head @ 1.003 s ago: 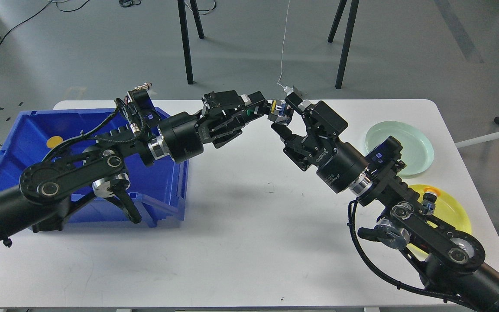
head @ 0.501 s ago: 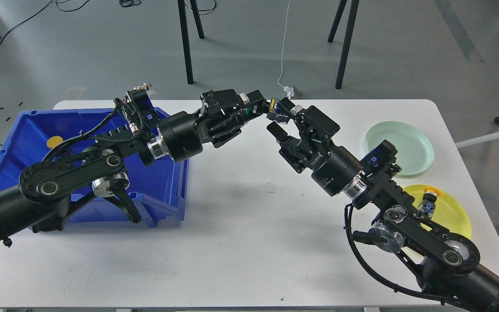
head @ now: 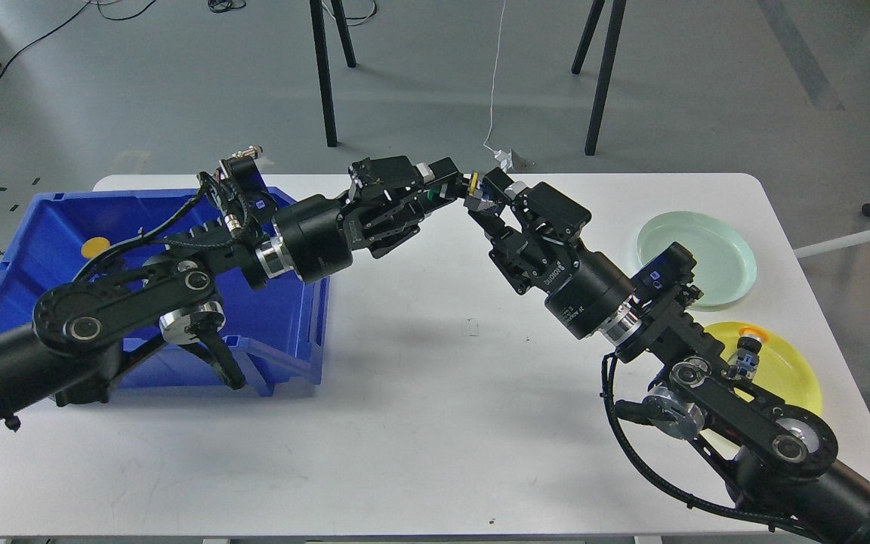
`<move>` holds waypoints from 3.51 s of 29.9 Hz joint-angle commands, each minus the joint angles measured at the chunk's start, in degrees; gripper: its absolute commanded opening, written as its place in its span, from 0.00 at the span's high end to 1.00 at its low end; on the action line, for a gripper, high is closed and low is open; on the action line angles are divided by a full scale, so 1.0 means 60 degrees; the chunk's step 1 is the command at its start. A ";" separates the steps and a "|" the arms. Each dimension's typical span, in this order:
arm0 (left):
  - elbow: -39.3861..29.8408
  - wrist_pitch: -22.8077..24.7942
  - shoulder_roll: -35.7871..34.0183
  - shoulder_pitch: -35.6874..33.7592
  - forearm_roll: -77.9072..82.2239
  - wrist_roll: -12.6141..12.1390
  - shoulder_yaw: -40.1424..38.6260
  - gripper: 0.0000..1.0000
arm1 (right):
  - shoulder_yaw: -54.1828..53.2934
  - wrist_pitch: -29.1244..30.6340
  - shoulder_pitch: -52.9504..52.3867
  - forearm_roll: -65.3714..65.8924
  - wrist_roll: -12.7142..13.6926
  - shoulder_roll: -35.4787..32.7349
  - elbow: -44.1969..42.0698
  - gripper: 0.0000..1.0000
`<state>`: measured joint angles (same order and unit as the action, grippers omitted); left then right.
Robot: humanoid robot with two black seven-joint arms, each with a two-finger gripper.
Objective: Pass button and place on color plate
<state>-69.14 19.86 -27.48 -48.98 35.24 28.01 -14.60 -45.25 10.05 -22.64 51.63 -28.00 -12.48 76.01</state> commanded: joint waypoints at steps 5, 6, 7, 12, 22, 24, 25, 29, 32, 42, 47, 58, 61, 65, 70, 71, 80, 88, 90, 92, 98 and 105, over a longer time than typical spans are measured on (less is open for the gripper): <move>0.0010 0.0014 -0.0004 0.0047 0.0015 -0.0001 0.0001 0.81 | -0.0002 -0.0034 0.0023 0.0009 0.0000 0.0087 -0.0027 0.94; 0.0024 0.0014 -0.0004 0.0047 0.0015 -0.0001 0.0001 0.80 | 0.0027 -0.0034 0.0023 0.0009 0.0000 0.0087 -0.0027 0.97; 0.0024 0.0014 -0.0004 0.0047 0.0015 -0.0001 0.0001 0.80 | 0.0028 -0.0034 0.0023 0.0009 0.0000 0.0087 -0.0027 0.99; 0.0010 0.0000 -0.0004 0.0047 0.0029 -0.0001 0.0001 0.70 | 0.0057 -0.0034 0.0023 0.0009 0.0000 0.0087 -0.0027 1.00; 0.0010 -0.0015 0.0025 0.0457 0.0000 -0.0001 -0.0569 0.27 | 0.0072 -0.0034 0.0096 0.0009 0.0000 0.0087 -0.0027 1.00; 0.0010 -0.0015 0.0025 0.0472 0.0000 -0.0001 -0.0643 0.25 | 0.0057 -0.0034 0.0096 0.0009 0.0000 0.0087 -0.0027 1.00; 0.0024 -0.0015 0.0025 0.0472 0.0000 -0.0001 -0.0644 0.25 | 0.0057 -0.0063 0.0096 0.0009 0.0000 0.0087 -0.0027 1.00; 0.0010 -0.0044 0.0025 0.0487 0.0000 -0.0001 -0.0644 0.24 | -0.0206 -0.0210 0.0140 -0.0122 0.0000 0.0044 -0.0013 1.00; 0.0024 -0.0059 0.0039 0.0487 0.0000 -0.0001 -0.0658 0.23 | -0.1345 -0.0327 0.0578 -0.0705 0.0000 0.0073 0.0002 1.00; 0.0024 -0.0030 0.0025 0.0575 0.0000 -0.0001 -0.0717 0.23 | -0.2828 -0.0136 0.1210 -0.7241 0.0000 -0.0001 -0.1958 1.00; 0.0024 -0.0030 0.0040 0.0575 0.0000 -0.0001 -0.0717 0.23 | -0.2961 -0.1877 0.0464 -0.7490 0.0314 0.0087 -0.3613 1.00; 0.0024 -0.0044 0.0040 0.0589 0.0000 -0.0001 -0.0717 0.23 | -0.1600 -0.3960 -0.1426 -0.7755 0.1136 0.0161 -0.6193 1.00; 0.0024 -0.0044 0.0040 0.0589 0.0000 -0.0001 -0.0717 0.23 | -0.1189 -0.3974 -0.1602 -0.7755 0.1326 0.0219 -0.6604 1.00; 0.0010 -0.0059 0.0040 0.0589 0.0000 -0.0001 -0.0717 0.23 | -0.1012 -0.4033 -0.1705 -0.7755 0.1444 0.0468 -0.6999 1.00; 0.0024 -0.0073 0.0040 0.0589 0.0000 -0.0001 -0.0717 0.23 | -0.1012 -0.3990 -0.1705 -0.7770 0.1575 0.0512 -0.7073 0.94; 0.0024 -0.0073 0.0040 0.0589 -0.0014 -0.0001 -0.0717 0.23 | -0.1012 -0.3989 -0.1705 -0.7770 0.1590 0.0512 -0.7073 0.90; 0.0024 -0.0088 0.0040 0.0589 0.0000 -0.0001 -0.0717 0.23 | -0.1173 -0.3945 -0.1691 -0.7813 0.1561 0.0541 -0.6985 0.49; 0.0024 -0.0088 0.0040 0.0589 0.0000 -0.0001 -0.0717 0.23 | -0.1188 -0.3945 -0.1691 -0.7813 0.1502 0.0600 -0.6956 0.31; 0.0024 -0.0103 0.0040 0.0589 0.0000 -0.0001 -0.0717 0.23 | -0.1188 -0.3902 -0.1705 -0.7828 0.1459 0.0629 -0.6825 0.21; -0.0019 -0.0088 0.0040 0.0575 -0.0015 -0.0001 -0.0746 0.23 | -0.1188 -0.3828 -0.1734 -0.7828 0.1429 0.0659 -0.6387 0.08; 0.0039 0.0000 -0.0209 0.0882 -0.0350 -0.0001 -0.2150 0.22 | -0.1320 -0.3156 -0.1954 -0.7784 0.1414 0.0031 -0.4192 0.01; 0.1179 0.0758 -0.1540 0.0985 -0.2164 -0.0001 -0.2753 0.20 | -0.1349 0.0851 -0.1955 -0.7652 0.1385 -0.1478 -0.1568 0.01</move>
<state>-65.31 21.02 -33.21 -43.14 27.29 28.02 -30.62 -53.24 4.29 -34.78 5.52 -19.55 -18.37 62.21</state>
